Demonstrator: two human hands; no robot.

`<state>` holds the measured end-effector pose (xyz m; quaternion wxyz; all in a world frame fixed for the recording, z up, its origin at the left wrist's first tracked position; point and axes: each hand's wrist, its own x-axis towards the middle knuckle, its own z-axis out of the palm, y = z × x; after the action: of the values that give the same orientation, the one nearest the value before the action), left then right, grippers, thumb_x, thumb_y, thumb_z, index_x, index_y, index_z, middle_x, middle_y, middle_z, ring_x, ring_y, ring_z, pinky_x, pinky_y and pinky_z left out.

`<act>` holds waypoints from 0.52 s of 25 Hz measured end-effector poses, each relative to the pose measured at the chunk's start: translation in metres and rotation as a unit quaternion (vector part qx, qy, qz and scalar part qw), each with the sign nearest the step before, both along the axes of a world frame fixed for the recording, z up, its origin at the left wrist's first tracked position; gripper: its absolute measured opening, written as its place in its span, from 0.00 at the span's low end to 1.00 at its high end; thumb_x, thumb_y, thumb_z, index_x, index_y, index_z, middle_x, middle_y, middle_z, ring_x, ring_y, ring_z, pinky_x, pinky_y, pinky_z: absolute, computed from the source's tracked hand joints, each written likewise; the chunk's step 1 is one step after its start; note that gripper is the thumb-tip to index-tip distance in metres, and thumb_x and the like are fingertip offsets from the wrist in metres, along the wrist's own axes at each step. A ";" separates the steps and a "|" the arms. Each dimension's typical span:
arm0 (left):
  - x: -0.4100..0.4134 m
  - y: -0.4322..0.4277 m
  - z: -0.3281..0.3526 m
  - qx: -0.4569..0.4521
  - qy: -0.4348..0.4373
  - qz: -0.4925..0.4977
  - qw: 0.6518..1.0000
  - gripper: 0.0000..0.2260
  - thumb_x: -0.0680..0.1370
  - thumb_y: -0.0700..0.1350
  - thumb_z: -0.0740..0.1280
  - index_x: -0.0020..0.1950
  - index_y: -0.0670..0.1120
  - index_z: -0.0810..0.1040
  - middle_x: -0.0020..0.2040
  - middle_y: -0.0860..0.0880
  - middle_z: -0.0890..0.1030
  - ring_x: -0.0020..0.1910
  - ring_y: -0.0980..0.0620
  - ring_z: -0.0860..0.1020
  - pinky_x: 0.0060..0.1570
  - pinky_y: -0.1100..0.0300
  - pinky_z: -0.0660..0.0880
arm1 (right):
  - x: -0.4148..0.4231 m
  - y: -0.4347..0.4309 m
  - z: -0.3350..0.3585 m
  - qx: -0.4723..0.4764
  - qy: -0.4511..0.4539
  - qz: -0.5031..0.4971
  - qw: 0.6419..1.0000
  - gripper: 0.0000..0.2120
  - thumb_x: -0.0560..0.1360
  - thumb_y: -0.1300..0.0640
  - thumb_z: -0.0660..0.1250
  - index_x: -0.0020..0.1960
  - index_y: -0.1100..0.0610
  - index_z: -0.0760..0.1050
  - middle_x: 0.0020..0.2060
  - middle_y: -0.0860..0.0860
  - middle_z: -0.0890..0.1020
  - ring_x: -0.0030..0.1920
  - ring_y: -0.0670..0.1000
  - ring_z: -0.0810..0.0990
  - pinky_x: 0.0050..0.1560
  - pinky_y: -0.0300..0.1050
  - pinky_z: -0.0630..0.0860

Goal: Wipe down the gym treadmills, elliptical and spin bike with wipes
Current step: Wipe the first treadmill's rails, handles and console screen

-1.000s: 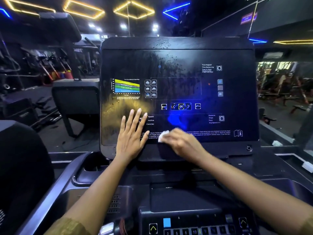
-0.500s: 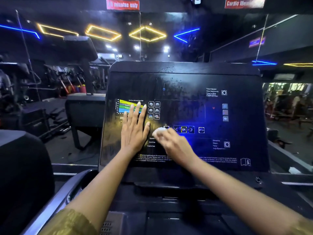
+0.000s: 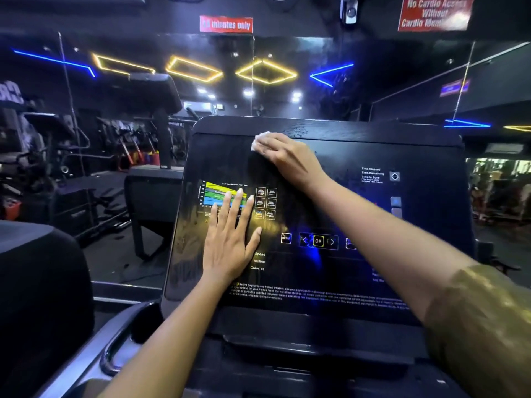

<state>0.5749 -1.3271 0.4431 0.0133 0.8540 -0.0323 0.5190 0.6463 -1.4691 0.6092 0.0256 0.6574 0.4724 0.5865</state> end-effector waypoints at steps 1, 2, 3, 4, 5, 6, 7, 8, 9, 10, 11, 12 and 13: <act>0.000 0.001 0.000 0.000 -0.002 0.001 1.000 0.27 0.80 0.56 0.51 0.77 0.46 0.59 0.77 0.45 0.59 0.77 0.45 0.55 0.74 0.47 0.50 | 0.009 0.001 0.003 -0.031 -0.010 -0.011 0.999 0.15 0.74 0.61 0.56 0.50 0.60 0.82 0.48 0.53 0.83 0.49 0.52 0.83 0.43 0.43 0.80; 0.000 0.001 0.000 0.000 -0.003 0.002 1.000 0.27 0.80 0.56 0.51 0.77 0.46 0.59 0.77 0.45 0.59 0.77 0.46 0.55 0.74 0.48 0.50 | 0.016 -0.003 0.003 -0.051 -0.016 -0.021 0.998 0.16 0.74 0.62 0.56 0.51 0.60 0.81 0.49 0.53 0.83 0.49 0.52 0.83 0.42 0.43 0.81; 0.000 0.001 -0.001 0.002 -0.002 0.003 1.000 0.27 0.80 0.56 0.51 0.77 0.46 0.59 0.77 0.45 0.59 0.77 0.46 0.55 0.74 0.48 0.49 | 0.022 -0.010 0.003 -0.056 -0.013 -0.027 0.998 0.16 0.74 0.62 0.56 0.52 0.60 0.81 0.50 0.53 0.83 0.50 0.52 0.82 0.42 0.43 0.81; 0.000 0.000 0.000 0.003 -0.002 0.004 1.000 0.27 0.80 0.56 0.51 0.77 0.46 0.60 0.77 0.45 0.59 0.77 0.46 0.55 0.74 0.48 0.49 | 0.025 -0.018 0.002 -0.047 0.004 -0.032 0.998 0.16 0.73 0.63 0.56 0.54 0.60 0.80 0.51 0.53 0.82 0.51 0.52 0.82 0.41 0.44 0.81; 0.000 0.000 0.000 0.003 -0.003 0.005 1.000 0.27 0.80 0.56 0.51 0.77 0.45 0.60 0.77 0.45 0.59 0.77 0.46 0.55 0.74 0.48 0.49 | 0.023 -0.026 0.001 -0.030 0.035 -0.043 0.998 0.17 0.73 0.62 0.56 0.56 0.59 0.79 0.53 0.53 0.82 0.52 0.52 0.82 0.40 0.45 0.81; 0.000 0.000 0.000 0.003 -0.002 0.005 1.000 0.26 0.80 0.56 0.51 0.77 0.45 0.60 0.77 0.45 0.59 0.76 0.46 0.55 0.74 0.48 0.50 | 0.021 -0.036 0.000 -0.010 0.063 -0.055 0.996 0.18 0.73 0.61 0.55 0.57 0.59 0.79 0.54 0.52 0.81 0.52 0.53 0.81 0.40 0.45 0.81; 0.000 -0.001 0.001 0.002 -0.002 0.005 1.000 0.26 0.81 0.56 0.50 0.76 0.46 0.60 0.77 0.45 0.60 0.76 0.46 0.55 0.74 0.47 0.51 | 0.017 -0.047 -0.003 0.016 0.081 -0.062 0.995 0.19 0.73 0.60 0.53 0.58 0.58 0.78 0.55 0.52 0.81 0.53 0.53 0.80 0.41 0.46 0.81; -0.001 0.000 0.000 0.000 0.000 0.006 1.000 0.26 0.81 0.56 0.50 0.76 0.46 0.60 0.77 0.45 0.60 0.76 0.46 0.55 0.74 0.47 0.52 | 0.015 -0.061 -0.005 0.049 0.094 -0.064 0.992 0.20 0.73 0.59 0.51 0.58 0.58 0.78 0.56 0.53 0.80 0.54 0.53 0.80 0.43 0.46 0.80; -0.001 -0.001 0.000 -0.001 0.002 0.007 1.000 0.26 0.81 0.57 0.48 0.76 0.46 0.61 0.77 0.45 0.60 0.76 0.46 0.55 0.74 0.47 0.52 | 0.012 -0.075 -0.007 0.090 0.113 -0.066 0.987 0.21 0.73 0.59 0.50 0.57 0.58 0.78 0.56 0.53 0.80 0.55 0.54 0.79 0.45 0.48 0.79; -0.001 -0.001 0.000 -0.002 0.004 0.008 1.000 0.26 0.82 0.57 0.47 0.76 0.46 0.61 0.77 0.45 0.60 0.76 0.46 0.55 0.74 0.47 0.52 | 0.010 -0.088 -0.009 0.133 0.133 -0.073 0.979 0.20 0.73 0.59 0.51 0.57 0.58 0.78 0.56 0.53 0.80 0.55 0.55 0.79 0.46 0.49 0.78; -0.001 -0.001 0.001 -0.002 0.005 0.008 1.000 0.27 0.82 0.58 0.45 0.76 0.46 0.61 0.77 0.45 0.60 0.76 0.46 0.55 0.74 0.48 0.52 | 0.009 -0.099 -0.012 0.174 0.144 -0.085 0.970 0.19 0.74 0.60 0.52 0.56 0.58 0.78 0.56 0.53 0.80 0.53 0.56 0.78 0.45 0.49 0.79; -0.002 -0.001 0.001 -0.001 0.005 0.009 1.000 0.27 0.82 0.58 0.45 0.76 0.46 0.61 0.77 0.45 0.60 0.76 0.46 0.55 0.74 0.48 0.52 | 0.007 -0.103 -0.017 0.200 0.139 -0.102 0.965 0.18 0.73 0.61 0.53 0.55 0.59 0.78 0.54 0.54 0.80 0.51 0.57 0.79 0.42 0.49 0.79; -0.002 -0.001 0.001 0.000 0.004 0.011 1.000 0.27 0.82 0.58 0.45 0.76 0.46 0.61 0.77 0.45 0.60 0.76 0.46 0.55 0.74 0.48 0.52 | 0.004 -0.102 -0.025 0.199 0.125 -0.120 0.965 0.17 0.73 0.62 0.53 0.55 0.60 0.78 0.52 0.55 0.81 0.48 0.57 0.79 0.38 0.49 0.79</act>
<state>0.5733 -1.3281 0.4444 0.0082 0.8565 -0.0229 0.5157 0.6498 -1.5709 0.5845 -0.0943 0.7691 0.2635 0.5746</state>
